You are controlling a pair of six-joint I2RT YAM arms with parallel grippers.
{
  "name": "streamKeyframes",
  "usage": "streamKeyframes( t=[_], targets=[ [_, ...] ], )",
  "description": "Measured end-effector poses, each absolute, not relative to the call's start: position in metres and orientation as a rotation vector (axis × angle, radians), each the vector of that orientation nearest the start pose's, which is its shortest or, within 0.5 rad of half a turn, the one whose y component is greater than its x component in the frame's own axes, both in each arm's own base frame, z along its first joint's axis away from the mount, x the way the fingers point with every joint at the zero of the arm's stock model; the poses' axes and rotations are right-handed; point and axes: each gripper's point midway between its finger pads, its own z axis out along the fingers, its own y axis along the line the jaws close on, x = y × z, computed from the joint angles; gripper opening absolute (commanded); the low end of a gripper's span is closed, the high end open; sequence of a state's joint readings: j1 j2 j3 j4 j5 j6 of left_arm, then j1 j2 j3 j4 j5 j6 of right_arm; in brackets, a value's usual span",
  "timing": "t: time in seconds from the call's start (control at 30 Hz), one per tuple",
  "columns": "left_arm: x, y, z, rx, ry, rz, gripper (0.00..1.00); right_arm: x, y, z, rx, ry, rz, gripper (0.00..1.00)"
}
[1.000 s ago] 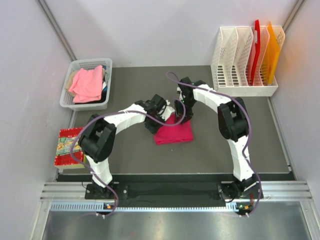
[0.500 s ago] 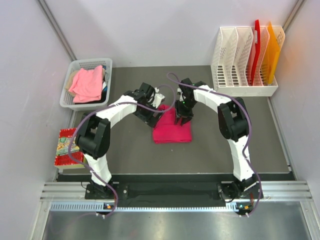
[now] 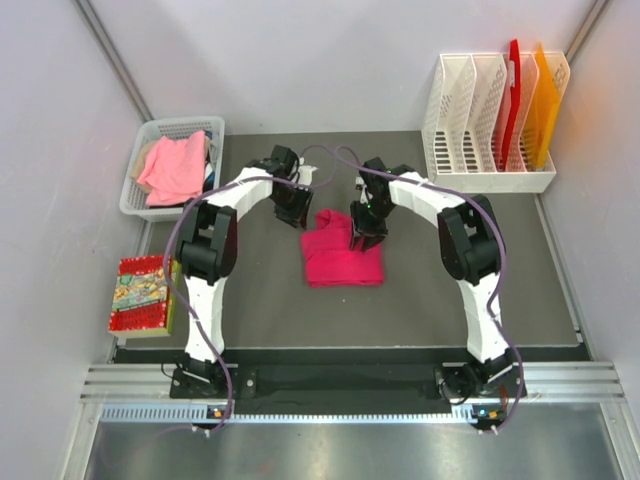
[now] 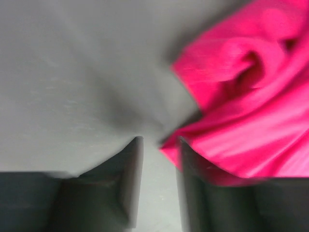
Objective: Fold and stack the t-shirts
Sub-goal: Smooth out wrinkles on the folded tshirt
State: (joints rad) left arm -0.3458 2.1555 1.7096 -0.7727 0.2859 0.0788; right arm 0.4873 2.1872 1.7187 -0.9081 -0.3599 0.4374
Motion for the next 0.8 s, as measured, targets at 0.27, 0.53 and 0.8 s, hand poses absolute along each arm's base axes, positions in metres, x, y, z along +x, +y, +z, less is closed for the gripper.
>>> streamKeyframes(
  t=[0.27,0.53,0.8],
  targets=[
    [0.408,-0.190,0.036,0.582,2.790,-0.543,0.34,0.338,0.267,0.037,-0.131,3.061,0.631,0.39],
    [0.380,-0.201,0.041,0.600,2.860,-0.688,0.43,0.338,0.267,0.037,-0.131,3.061,0.630,0.39],
    [0.373,-0.205,0.040,0.599,2.876,-0.748,0.29,0.337,0.267,0.037,-0.131,3.062,0.631,0.39]
  ],
)
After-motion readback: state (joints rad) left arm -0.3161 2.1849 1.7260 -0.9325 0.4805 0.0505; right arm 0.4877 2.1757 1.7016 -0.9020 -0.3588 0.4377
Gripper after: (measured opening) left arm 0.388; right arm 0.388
